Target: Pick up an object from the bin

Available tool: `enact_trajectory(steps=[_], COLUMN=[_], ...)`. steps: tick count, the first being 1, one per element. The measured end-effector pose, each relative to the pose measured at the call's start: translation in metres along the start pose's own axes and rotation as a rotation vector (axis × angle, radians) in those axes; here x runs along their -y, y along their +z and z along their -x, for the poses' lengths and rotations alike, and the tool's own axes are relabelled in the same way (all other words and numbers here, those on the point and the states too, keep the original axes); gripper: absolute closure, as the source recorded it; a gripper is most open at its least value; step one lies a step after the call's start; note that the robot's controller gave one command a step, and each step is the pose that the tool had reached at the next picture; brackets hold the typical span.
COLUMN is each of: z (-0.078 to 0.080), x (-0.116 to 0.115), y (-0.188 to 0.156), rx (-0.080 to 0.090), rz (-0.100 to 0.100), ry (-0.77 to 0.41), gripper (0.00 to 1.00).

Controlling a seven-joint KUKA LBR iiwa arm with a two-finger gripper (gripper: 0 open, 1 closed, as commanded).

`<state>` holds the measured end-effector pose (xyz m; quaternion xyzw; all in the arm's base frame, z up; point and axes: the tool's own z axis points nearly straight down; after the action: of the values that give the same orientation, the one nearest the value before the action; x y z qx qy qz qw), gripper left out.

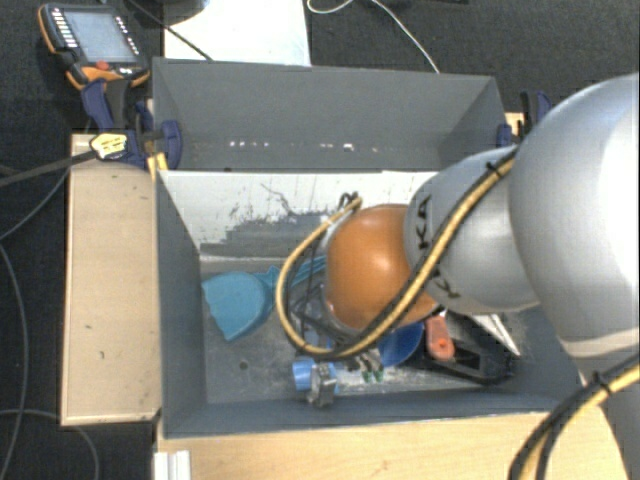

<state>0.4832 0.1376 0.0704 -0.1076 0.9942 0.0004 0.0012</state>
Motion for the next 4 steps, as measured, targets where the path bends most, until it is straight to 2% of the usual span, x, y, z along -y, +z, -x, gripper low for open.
enact_trajectory(steps=[1, 2, 3, 4], z=[-0.004, 0.002, 0.015, 0.025], x=[-0.007, 0.027, 0.021, 0.006], y=[-0.066, -0.030, 0.000, 0.000], rx=[0.000, 0.000, 0.003, 0.006], rz=[0.001, 0.000, 0.002, 0.002], ry=[-0.060, 0.133, -0.226, -0.155], gripper=[0.00, 0.00, 0.00, 1.00])
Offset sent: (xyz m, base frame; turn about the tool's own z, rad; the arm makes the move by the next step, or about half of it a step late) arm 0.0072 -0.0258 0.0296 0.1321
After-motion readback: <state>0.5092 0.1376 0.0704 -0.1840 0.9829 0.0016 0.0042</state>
